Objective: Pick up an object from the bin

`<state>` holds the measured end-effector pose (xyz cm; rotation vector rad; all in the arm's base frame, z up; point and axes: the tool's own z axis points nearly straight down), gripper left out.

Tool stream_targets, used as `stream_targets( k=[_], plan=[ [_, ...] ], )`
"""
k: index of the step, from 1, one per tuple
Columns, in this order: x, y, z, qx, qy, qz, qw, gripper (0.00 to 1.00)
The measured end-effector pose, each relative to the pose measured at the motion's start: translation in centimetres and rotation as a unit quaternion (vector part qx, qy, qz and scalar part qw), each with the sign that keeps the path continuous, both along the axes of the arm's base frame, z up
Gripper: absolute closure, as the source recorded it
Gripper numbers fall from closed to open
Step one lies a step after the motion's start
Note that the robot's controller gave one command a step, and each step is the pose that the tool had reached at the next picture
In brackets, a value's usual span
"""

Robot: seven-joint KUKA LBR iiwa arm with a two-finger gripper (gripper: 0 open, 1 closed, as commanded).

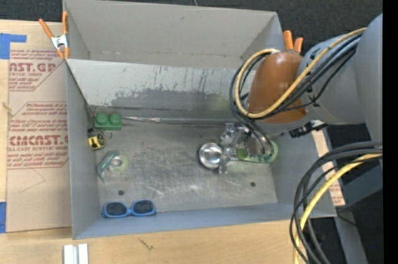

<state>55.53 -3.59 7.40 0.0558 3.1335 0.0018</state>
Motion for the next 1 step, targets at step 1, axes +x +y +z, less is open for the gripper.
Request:
stream_targets(
  k=[1],
  plan=[
    [-1.40,1.06,14.21,0.000,-0.0012,0.000,1.0000,1.00]
  ],
)
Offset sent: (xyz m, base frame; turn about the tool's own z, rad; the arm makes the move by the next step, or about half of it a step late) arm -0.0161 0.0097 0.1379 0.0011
